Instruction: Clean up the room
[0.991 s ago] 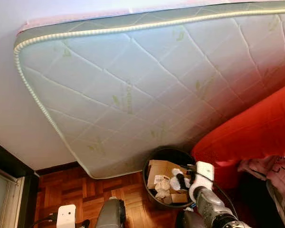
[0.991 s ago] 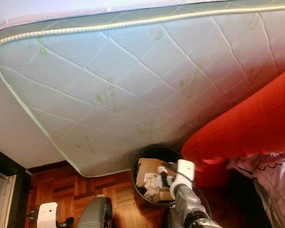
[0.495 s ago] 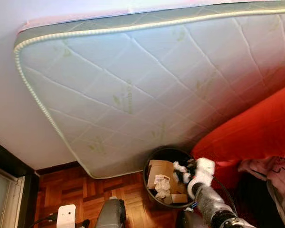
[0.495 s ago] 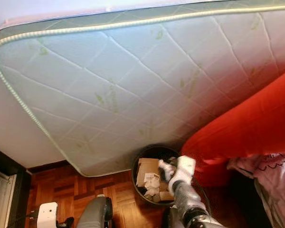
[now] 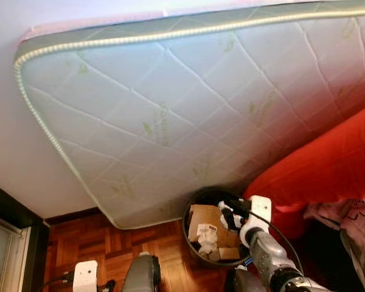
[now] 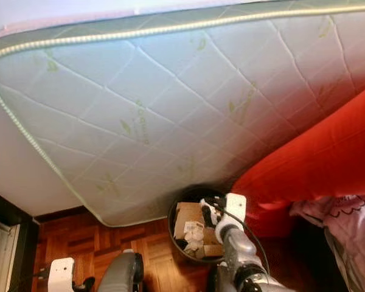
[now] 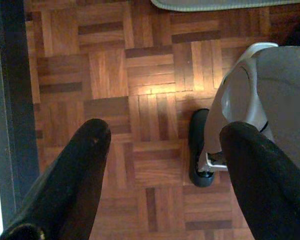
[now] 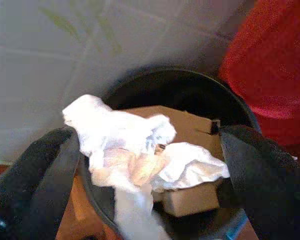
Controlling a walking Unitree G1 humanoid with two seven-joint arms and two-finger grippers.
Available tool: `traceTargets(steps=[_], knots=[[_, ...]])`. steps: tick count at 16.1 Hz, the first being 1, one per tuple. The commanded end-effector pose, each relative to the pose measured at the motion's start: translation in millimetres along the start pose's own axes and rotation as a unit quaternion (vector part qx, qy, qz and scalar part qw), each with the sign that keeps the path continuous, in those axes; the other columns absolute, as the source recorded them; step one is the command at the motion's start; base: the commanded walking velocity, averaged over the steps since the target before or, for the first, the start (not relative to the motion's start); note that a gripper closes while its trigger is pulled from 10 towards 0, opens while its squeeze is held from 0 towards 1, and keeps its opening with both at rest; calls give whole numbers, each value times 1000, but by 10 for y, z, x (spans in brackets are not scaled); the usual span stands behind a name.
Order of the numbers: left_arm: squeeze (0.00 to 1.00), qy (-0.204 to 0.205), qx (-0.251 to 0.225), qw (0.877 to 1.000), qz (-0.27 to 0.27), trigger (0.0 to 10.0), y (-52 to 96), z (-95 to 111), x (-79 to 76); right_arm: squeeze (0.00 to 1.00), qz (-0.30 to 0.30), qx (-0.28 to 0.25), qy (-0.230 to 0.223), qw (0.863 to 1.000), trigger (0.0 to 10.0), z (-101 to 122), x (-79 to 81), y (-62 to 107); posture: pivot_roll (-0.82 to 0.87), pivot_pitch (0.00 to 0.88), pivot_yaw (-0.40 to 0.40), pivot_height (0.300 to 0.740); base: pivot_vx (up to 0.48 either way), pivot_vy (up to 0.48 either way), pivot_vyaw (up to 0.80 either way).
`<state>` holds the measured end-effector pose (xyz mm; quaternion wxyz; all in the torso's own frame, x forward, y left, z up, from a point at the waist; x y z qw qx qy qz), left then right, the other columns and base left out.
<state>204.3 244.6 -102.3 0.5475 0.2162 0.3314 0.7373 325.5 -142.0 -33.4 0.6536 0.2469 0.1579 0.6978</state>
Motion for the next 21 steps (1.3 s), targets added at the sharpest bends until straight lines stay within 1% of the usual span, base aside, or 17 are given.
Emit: traceTargets(steps=[1, 2, 3, 4, 5, 6, 7, 8, 10, 12, 13, 14, 16, 17, 18, 19, 21], knots=[[0, 0, 20, 1000, 5, 10000, 24, -109, 37, 0, -14, 88, 37, 995, 10000, -315, -49, 52, 197, 126, -24, 624, 0, 0, 0], [0, 0, 20, 1000, 5, 10000, 24, -110, 31, 0, -4, 98, 57, 994, 10000, -369, -26, 65, 202, 127, -26, 624, 0, 0, 0], [0, 1, 19, 1000, 6, 10000, 23, -102, 37, 0, -25, 2, -5, 1000, 10000, -31, -90, 17, 207, 130, -26, 624, 0, 0, 0], [0, 2, 17, 1000, 7, 10000, 21, -92, 43, 0, -62, -21, -20, 998, 10000, 61, -207, 22, 201, 130, -25, 624, 0, 0, 0], [0, 1, 16, 1000, 6, 10000, 20, -87, 35, 0, -71, 7, -1, 997, 10000, -26, -238, 32, 194, 130, -21, 624, 0, 0, 0], [0, -1, 15, 1000, 2, 10000, 16, -82, 13, 0, -56, 80, 74, 992, 10000, -276, -210, 66, 194, 130, -21, 624, 0, 0, 0], [0, -2, 15, 1000, 1, 10000, 16, -86, -1, 0, -37, 36, 99, 994, 10000, -143, -147, 40, 203, 129, -24, 624, 0, 0, 0], [0, -1, 14, 1000, 0, 10000, 14, -81, -9, 0, -37, -12, 64, 997, 10000, 35, -138, 20, 205, 133, -24, 624, 0, 0, 0], [0, -3, 14, 1000, -2, 10000, 13, -80, -18, 0, -58, 78, 103, 990, 10000, -286, -222, 73, 186, 133, -18, 624, 0, 0, 0], [0, -5, 14, 1000, -5, 10000, 14, -85, -34, 0, -51, -11, 24, 998, 10000, -1, -202, 37, 194, 136, -20, 624, 0, 0, 0], [0, -6, 13, 1000, -5, 10000, 13, -82, -32, 0, -70, 62, 74, 993, 10000, -233, -267, 72, 178, 134, -18, 624, 0, 0, 0], [0, -7, 14, 1000, -6, 10000, 14, -90, -42, 0, -73, 50, 90, 992, 10000, -229, -297, 85, 194, 136, -21, 624, 0, 0, 0], [0, -6, 11, 1000, -7, 10000, 11, -74, -46, 0, -69, -52, -26, 996, 10000, 144, -291, 44, 189, 136, -19, 624, 0, 0, 0], [0, -8, 11, 1000, -8, 10000, 10, -71, -52, 0, -79, -38, -11, 996, 10000, 123, -323, 43, 181, 140, -17, 624, 0, 0, 0], [0, -10, 15, 1000, -9, 10000, 12, -88, -57, 0, -50, 101, 48, 992, 10000, -367, -228, 91, 184, 136, -16, 624, 0, 0, 0], [0, -11, 15, 1000, -10, 10000, 12, -92, -66, 0, -42, 135, 126, 982, 10000, -511, -228, 133, 184, 134, -20, 624, 0, 0, 0], [0, -7, 10, 1000, -8, 10000, 9, -72, -62, 0, -31, -30, -13, 999, 10000, 67, -164, 26, 182, 139, -15, 624, 0, 0, 0]])
Point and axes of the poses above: a point about 5 cm out from each wrist's last joint towards the gripper, its own y axis pointing back from the gripper into the wrist, its own z axis along the axis of the wrist's last joint, x = y × z, the point moved 4 cm from there along -y, pointing out of the wrist towards the gripper, and after that the axes turned 9 degrees about y, right-handed, at the moved point
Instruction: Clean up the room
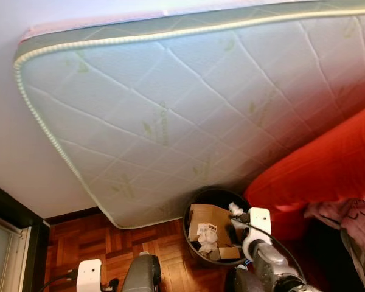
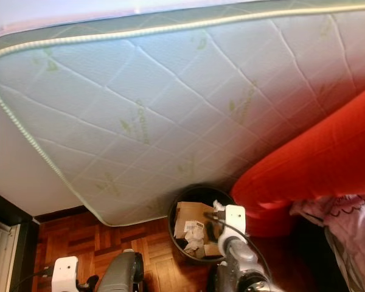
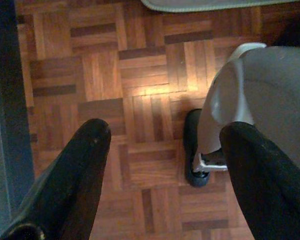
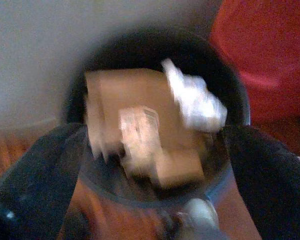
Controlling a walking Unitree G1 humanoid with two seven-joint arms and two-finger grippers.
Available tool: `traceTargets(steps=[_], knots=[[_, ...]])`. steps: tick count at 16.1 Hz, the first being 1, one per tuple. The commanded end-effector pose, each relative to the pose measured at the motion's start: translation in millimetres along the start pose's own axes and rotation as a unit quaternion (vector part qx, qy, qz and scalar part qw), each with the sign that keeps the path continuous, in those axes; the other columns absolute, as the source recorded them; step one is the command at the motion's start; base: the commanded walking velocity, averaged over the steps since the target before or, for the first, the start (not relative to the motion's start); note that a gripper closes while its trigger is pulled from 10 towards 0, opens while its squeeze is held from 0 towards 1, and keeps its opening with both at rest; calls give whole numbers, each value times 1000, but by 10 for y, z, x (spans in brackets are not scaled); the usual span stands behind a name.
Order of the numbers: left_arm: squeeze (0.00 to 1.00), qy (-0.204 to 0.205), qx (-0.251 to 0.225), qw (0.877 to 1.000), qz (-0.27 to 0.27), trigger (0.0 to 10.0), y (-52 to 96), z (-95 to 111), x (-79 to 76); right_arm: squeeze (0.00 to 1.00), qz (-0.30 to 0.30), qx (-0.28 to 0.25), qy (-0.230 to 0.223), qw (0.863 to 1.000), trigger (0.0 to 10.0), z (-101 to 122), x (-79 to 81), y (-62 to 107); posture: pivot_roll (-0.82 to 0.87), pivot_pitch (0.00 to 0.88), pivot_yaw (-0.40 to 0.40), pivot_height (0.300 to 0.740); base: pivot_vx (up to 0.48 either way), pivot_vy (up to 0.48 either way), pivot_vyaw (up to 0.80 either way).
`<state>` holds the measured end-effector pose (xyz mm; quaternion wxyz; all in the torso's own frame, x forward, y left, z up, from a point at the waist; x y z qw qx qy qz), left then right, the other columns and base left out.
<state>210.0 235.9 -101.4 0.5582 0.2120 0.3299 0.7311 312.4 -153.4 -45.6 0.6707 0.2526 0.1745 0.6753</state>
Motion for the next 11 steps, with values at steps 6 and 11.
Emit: traceTargets(steps=[6, 11], knots=[[0, -10, 21, 1000, 3, 10000, 32, -123, 42, 0, -15, -14, 23, 1000, 10000, 206, -75, -39, 177, 135, -16, 624, 0, 0, 0], [0, -9, 22, 1000, 2, 10000, 26, -119, 27, 0, -8, 22, 41, 999, 10000, -128, -120, 41, 174, 114, -25, 649, 0, 0, 0]])
Point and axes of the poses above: a point about 5 cm out from each wrist's last joint towards the gripper, its own y axis pointing back from the gripper into the wrist, its own z axis along the axis of the wrist's last joint, x = y × z, the point moved 4 cm from there along -y, pointing out of the wrist towards the gripper, and after that the axes turned 9 degrees about y, right-handed, at the moved point
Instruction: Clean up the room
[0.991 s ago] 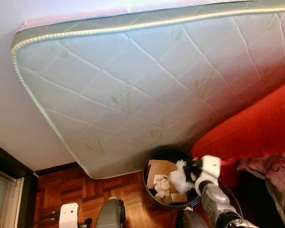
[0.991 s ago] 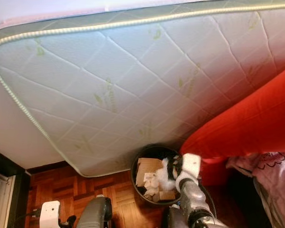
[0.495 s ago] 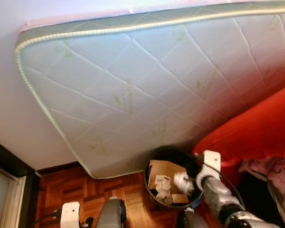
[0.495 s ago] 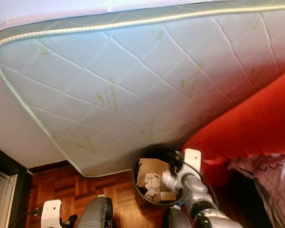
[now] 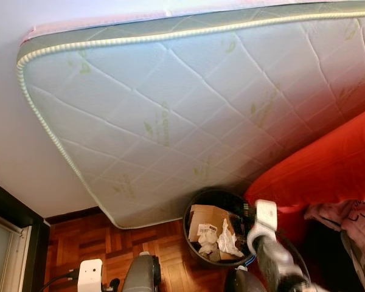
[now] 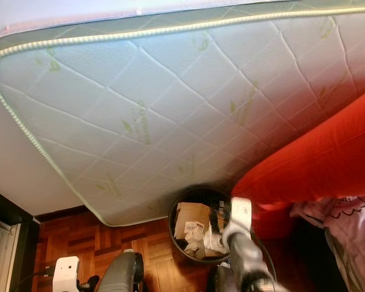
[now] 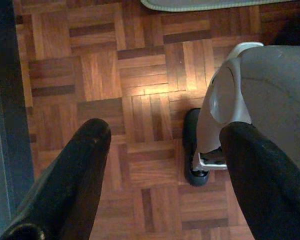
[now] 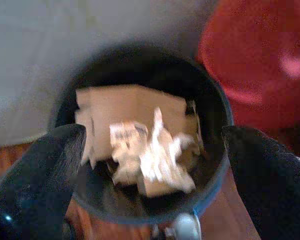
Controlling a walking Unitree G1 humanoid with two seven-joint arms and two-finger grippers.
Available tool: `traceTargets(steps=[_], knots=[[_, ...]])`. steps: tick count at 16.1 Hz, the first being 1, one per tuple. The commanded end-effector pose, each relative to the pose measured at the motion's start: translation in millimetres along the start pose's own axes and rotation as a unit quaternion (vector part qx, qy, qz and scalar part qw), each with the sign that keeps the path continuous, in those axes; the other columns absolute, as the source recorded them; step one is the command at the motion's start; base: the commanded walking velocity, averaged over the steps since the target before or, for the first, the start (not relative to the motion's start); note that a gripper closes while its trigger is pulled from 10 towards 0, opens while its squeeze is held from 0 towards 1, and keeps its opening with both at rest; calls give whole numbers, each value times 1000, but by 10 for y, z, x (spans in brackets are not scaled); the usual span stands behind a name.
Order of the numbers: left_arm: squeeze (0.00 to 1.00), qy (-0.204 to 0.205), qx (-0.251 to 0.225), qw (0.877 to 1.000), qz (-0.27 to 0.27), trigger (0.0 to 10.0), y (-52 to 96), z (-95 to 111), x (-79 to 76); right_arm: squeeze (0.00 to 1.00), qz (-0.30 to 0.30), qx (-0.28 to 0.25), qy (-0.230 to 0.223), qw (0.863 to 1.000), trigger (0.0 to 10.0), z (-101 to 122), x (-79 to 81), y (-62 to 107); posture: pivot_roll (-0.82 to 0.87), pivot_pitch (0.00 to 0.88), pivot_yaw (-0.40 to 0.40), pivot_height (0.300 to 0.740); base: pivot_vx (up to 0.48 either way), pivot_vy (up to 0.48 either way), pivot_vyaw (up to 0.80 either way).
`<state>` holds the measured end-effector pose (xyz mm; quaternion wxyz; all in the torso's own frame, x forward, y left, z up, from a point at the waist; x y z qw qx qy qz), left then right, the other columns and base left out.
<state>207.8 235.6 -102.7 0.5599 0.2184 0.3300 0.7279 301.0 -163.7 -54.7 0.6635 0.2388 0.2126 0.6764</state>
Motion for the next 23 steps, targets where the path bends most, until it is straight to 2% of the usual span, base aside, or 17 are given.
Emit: traceTargets(steps=[1, 4, 9, 12, 14, 17, 19, 20, 23], knots=[[0, -3, 17, 1000, 2, 10000, 16, -88, 11, 0, -5, 14, 5, 1000, 10000, -90, -38, 21, 171, 106, -27, 659, 0, 0, 0], [0, -4, 18, 1000, 0, 10000, 9, -82, -18, 0, -15, 40, 10, 999, 10000, -291, -123, 81, 163, 82, -35, 694, 0, 0, 0], [0, 0, 24, 1000, 3, 10000, 17, -124, -26, 0, -21, 59, 13, 998, 10000, -440, -152, 129, 162, 48, -49, 739, 0, 0, 0], [0, 1, 29, 1000, 5, 10000, 21, -147, -26, 0, -32, 80, 14, 996, 10000, -591, -192, 183, 153, 18, -55, 740, 0, 0, 0], [0, 1, 31, 1000, 3, 10000, 23, -159, -32, 0, -38, 115, 21, 992, 10000, -810, -240, 269, 153, 3, -56, 740, 0, 0, 0], [0, 0, 33, 999, 2, 10000, 27, -176, -40, 0, -39, 139, 24, 989, 10000, -982, -274, 350, 143, 0, -57, 740, 0, 0, 0], [0, -3, 35, 999, -2, 10000, 33, -199, -57, 0, -38, 147, 25, 988, 10000, -1049, -306, 389, 133, 0, -53, 740, 0, 0, 0], [0, -4, 36, 999, -3, 10000, 35, -208, -62, 0, -42, 151, 24, 987, 10000, -1082, -391, 422, 131, 0, -53, 740, 0, 0, 0], [0, -1, 34, 999, -2, 10000, 32, -195, -60, 0, -46, 150, 25, 987, 10000, -1076, -512, 447, 130, 16, -54, 740, -249, 0, 0]])
Point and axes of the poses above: a point about 5 cm out from each wrist's last joint towards the gripper, its own y axis pointing back from the gripper into the wrist, its own z axis along the axis of the wrist's last joint, x = y × z, the point moved 4 cm from there along -y, pointing out of the wrist towards the gripper, and after that the axes turned 9 degrees about y, right-handed, at the moved point
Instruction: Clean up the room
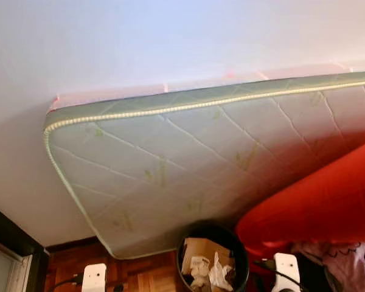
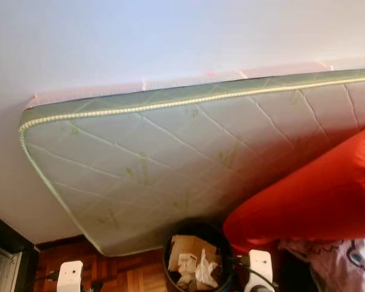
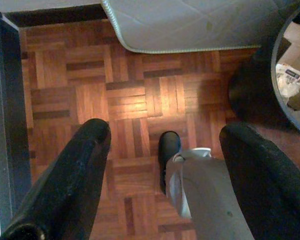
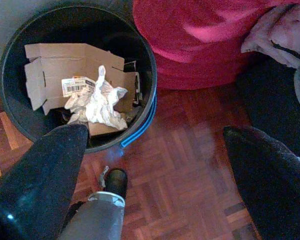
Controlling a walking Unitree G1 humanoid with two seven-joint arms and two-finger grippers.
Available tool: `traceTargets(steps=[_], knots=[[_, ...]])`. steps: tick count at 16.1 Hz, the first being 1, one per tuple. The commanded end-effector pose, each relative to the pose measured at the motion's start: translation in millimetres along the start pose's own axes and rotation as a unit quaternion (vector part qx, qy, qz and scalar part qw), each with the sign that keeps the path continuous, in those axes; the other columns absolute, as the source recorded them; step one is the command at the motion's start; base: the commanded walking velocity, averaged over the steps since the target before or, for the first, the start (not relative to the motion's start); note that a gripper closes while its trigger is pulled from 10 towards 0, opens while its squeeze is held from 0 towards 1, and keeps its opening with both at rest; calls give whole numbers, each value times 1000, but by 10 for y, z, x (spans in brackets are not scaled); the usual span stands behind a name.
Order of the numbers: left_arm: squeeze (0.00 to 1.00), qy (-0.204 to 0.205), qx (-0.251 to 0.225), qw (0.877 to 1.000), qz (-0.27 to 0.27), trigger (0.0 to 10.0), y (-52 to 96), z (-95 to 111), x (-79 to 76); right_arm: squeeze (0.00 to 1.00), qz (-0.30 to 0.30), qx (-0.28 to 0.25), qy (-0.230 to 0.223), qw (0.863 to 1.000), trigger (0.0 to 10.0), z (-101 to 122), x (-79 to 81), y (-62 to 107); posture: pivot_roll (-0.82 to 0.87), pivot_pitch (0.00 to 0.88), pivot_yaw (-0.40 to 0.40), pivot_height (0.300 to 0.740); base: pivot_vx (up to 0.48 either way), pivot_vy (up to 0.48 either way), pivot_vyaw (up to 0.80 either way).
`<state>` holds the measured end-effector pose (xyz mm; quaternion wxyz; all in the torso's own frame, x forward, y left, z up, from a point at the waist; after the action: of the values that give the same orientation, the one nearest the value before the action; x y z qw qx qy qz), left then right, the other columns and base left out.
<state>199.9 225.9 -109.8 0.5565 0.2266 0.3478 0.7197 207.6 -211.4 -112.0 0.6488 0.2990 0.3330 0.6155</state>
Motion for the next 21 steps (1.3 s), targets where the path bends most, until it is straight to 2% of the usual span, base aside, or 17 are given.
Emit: traceTargets(steps=[1, 5, 11, 18, 21], knots=[[0, -3, 13, 1000, 1, 10000, 12, -67, 8, 0, 0, 12, -2, 1000, 10000, -74, -30, 15, 127, 28, -49, 740, -262, 0, 0], [0, -3, 10, 1000, 2, 10000, 8, -49, 12, 0, 2, 12, -1, 1000, 10000, -79, -24, 16, 129, 55, -42, 740, -279, 0, 0], [0, 0, 8, 1000, 5, 10000, 5, -38, 11, 0, 12, 10, 4, 1000, 10000, 0, 196, -21, 128, 65, -44, 740, -96, 0, 0], [0, -1, 4, 1000, 6, 10000, -4, -3, 9, 0, 9, 11, -3, 1000, 10000, -30, 149, -12, 125, 68, -46, 740, 0, 0, 0], [0, -5, 5, 1000, 5, 10000, -5, -2, 7, 0, 11, 14, 2, 1000, 10000, -46, 153, -10, 128, 68, -47, 740, 0, 0, -762]])
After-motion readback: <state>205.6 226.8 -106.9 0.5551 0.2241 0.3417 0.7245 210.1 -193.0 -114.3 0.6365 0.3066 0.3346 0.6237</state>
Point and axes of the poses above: a point about 5 cm out from each wrist's last joint towards the gripper, its own y axis pointing back from the gripper into the wrist, its own z axis along the axis of the wrist's last joint, x = y × z, the point moved 4 cm from there along -y, pointing out of the wrist towards the gripper, and after that the axes turned 9 degrees about y, right-handed, at the moved point
